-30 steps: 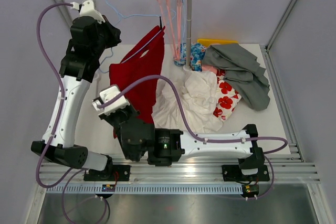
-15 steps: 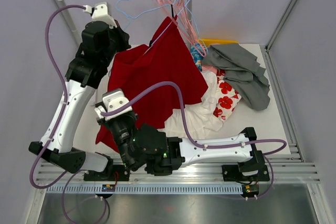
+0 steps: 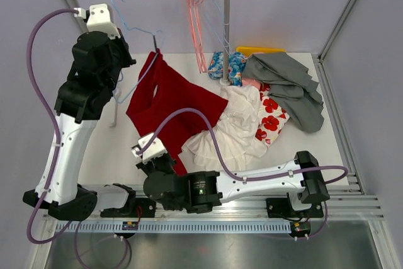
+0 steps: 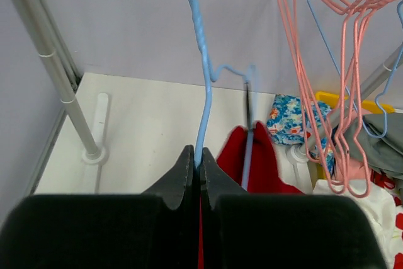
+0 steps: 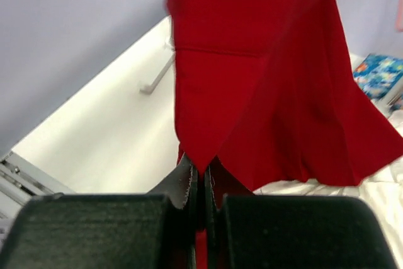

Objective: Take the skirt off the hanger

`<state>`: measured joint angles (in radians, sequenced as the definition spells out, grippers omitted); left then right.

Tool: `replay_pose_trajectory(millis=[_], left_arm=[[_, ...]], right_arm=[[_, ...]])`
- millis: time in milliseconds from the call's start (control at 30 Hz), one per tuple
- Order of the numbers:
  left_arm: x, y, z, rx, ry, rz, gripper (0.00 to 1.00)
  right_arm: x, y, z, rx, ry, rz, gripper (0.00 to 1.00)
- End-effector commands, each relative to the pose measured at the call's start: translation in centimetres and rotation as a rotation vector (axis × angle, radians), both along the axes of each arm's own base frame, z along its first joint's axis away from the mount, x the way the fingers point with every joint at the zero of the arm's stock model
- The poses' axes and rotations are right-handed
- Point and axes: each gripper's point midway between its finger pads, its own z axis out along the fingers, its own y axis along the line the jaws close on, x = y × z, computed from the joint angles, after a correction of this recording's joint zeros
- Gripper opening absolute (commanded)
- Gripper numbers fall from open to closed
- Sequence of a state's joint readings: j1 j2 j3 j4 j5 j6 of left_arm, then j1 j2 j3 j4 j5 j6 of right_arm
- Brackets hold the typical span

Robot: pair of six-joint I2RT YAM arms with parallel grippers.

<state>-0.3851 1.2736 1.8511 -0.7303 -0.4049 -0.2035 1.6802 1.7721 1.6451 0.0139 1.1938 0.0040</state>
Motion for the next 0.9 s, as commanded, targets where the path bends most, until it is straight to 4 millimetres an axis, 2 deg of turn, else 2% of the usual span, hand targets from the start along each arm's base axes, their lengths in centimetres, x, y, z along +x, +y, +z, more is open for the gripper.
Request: replay_pose_trajectory(millis=[0, 67, 167, 233, 267, 300, 367, 400, 433, 467, 533, 567, 600, 633, 667, 700, 733, 800, 833, 867], left_arm=[[-1.9, 2.7, 6.4, -0.034, -0.184, 0.089, 0.0], [-2.9, 3.1, 7.7, -0.027, -0.202, 0.089, 0.0], [-4.2, 3.6, 9.1, -0.017, -0.221, 0.083, 0.0], [-4.9, 3.8, 9.6, -0.008, -0.226, 0.078, 0.0], [-5.2, 3.9, 9.9, -0.005, -0.233, 0.072, 0.0], [-5.3, 3.9, 10.0, 0.009, -0.232, 0.068, 0.0], [-5.5, 4.1, 10.0, 0.022, -0.23, 0.071, 0.0], [-5.4, 4.2, 9.9, 0.034, -0.225, 0.077, 0.0], [-5.3, 4.2, 9.8, 0.037, -0.223, 0.078, 0.0], [-5.4, 4.2, 10.0, 0.036, -0.227, 0.078, 0.0], [-5.2, 4.0, 10.0, 0.032, -0.231, 0.068, 0.0], [-5.0, 3.9, 10.1, 0.026, -0.234, 0.067, 0.0], [-5.1, 3.9, 10.3, 0.022, -0.24, 0.067, 0.0], [-4.8, 3.8, 10.2, 0.024, -0.235, 0.067, 0.0], [-4.6, 3.7, 10.1, 0.023, -0.234, 0.067, 0.0], [-4.3, 3.6, 10.0, 0.022, -0.23, 0.068, 0.0], [-4.1, 3.5, 10.0, 0.021, -0.229, 0.066, 0.0], [-3.7, 3.4, 10.1, 0.023, -0.229, 0.074, 0.0], [-3.7, 3.6, 10.4, 0.02, -0.235, 0.08, 0.0], [-3.5, 3.4, 10.5, 0.017, -0.235, 0.075, 0.0]], right_arm=[[0.5, -0.1, -0.7, 0.156, 0.145, 0.035, 0.0], [1.0, -0.1, -3.2, 0.139, 0.169, 0.013, 0.0], [3.2, -1.9, -6.9, 0.104, 0.209, -0.078, 0.0], [5.1, -4.8, -7.9, 0.114, 0.223, -0.177, 0.0], [5.7, -7.3, -9.7, 0.031, 0.214, -0.233, 0.0], [6.5, -10.1, -8.4, 0.053, 0.182, -0.312, 0.0], [7.4, -14.3, -7.1, 0.176, 0.173, -0.439, 0.0], [7.5, -19.8, -6.4, 0.037, 0.12, -0.5, 0.0], [7.9, -21.8, -4.5, 0.299, 0.127, -0.56, 0.0], [8.0, -25.7, -2.8, 0.257, 0.087, -0.581, 0.0], [8.3, -28.8, -1.3, 0.184, 0.048, -0.597, 0.0], [8.3, -31.2, 0.7, 0.211, 0.016, -0.6, 0.0], [8.4, -31.9, 1.8, 0.286, 0.007, -0.604, 0.0], [8.4, -33.2, 2.6, 0.183, -0.032, -0.614, 0.0], [8.8, -32.6, 4.1, 0.308, -0.031, -0.641, 0.0], [8.6, -34.8, 6.2, 0.356, -0.066, -0.691, 0.0], [8.3, -36.1, 5.8, 0.094, -0.099, -0.733, 0.0], [8.5, -39.1, 6.9, 0.091, -0.113, -0.77, 0.0], [8.5, -39.7, 8.2, 0.324, -0.104, -0.751, 0.0], [8.3, -41.0, 7.6, 0.211, -0.133, -0.733, 0.0]])
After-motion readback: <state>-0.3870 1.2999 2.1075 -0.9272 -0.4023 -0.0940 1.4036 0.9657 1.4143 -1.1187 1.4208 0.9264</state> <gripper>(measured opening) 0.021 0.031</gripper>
